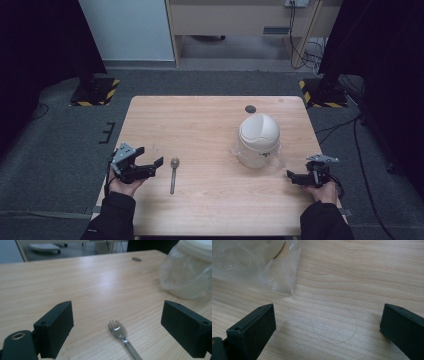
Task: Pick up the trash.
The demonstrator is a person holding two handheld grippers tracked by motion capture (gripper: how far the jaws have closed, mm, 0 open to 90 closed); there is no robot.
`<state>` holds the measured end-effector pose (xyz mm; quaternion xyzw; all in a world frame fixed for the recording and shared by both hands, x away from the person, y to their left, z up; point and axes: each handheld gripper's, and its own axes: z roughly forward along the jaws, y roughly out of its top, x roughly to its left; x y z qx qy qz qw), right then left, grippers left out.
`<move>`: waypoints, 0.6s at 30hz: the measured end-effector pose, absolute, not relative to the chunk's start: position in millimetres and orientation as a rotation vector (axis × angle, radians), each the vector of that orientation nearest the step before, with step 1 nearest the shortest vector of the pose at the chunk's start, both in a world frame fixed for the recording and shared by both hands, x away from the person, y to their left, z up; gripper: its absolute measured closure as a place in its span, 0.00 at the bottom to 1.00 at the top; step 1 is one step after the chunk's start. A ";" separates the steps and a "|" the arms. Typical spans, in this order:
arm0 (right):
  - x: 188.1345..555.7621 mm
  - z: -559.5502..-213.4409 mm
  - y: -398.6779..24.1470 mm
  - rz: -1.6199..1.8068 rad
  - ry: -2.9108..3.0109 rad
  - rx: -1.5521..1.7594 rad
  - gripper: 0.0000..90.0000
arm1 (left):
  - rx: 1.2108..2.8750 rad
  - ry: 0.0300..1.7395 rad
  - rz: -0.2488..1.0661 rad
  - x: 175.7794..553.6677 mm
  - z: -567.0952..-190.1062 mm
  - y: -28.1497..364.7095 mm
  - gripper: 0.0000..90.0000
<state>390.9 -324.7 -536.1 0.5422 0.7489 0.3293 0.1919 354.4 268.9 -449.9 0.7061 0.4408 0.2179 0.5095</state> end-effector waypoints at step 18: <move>389.1 -536.5 -318.6 0.851 2.147 1.463 0.01 | 1.706 0.876 0.554 360.9 -401.3 230.4 0.11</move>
